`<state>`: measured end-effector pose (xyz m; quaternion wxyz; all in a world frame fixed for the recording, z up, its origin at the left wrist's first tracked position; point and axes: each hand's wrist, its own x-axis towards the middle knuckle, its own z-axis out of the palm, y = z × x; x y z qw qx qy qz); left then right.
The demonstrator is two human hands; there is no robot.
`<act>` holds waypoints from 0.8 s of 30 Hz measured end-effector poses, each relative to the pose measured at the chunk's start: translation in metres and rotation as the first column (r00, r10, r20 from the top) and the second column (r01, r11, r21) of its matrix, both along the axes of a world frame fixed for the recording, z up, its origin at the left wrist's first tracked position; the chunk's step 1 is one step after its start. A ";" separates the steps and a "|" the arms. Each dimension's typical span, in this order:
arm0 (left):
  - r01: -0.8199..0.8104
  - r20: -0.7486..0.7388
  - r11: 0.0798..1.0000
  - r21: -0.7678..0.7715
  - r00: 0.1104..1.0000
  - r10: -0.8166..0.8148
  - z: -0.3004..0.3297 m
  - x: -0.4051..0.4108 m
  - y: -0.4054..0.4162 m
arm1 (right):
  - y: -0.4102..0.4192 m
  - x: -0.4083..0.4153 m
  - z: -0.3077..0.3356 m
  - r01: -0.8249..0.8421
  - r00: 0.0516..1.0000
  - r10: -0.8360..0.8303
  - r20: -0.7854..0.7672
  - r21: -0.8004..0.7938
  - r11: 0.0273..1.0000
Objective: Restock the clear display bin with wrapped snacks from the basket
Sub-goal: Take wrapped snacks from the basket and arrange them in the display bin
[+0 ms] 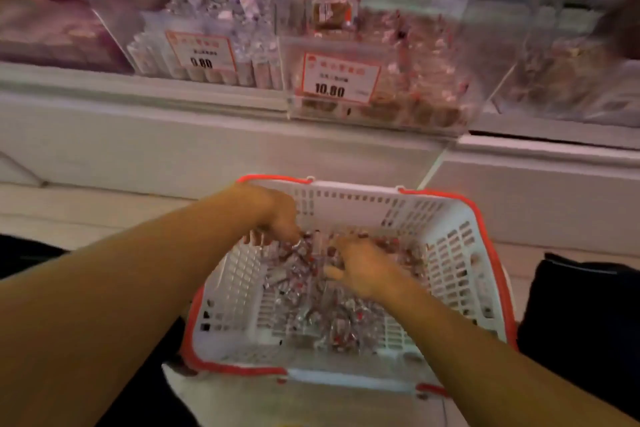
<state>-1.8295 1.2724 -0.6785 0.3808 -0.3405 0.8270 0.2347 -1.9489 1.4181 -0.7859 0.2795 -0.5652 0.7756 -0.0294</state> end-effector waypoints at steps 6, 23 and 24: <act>0.039 0.243 0.994 0.103 0.968 -0.063 -0.161 0.031 0.066 | 0.089 -0.040 -0.106 0.292 0.934 -0.356 -0.024 0.625 0.724; -0.585 0.049 0.808 0.068 0.811 0.583 -0.255 0.015 0.099 | 0.034 0.012 -0.142 0.538 0.795 -0.606 0.016 0.440 0.719; -0.597 0.092 0.797 0.085 0.802 0.591 -0.255 0.012 0.101 | 0.033 0.014 -0.142 0.533 0.789 -0.611 0.065 0.422 0.733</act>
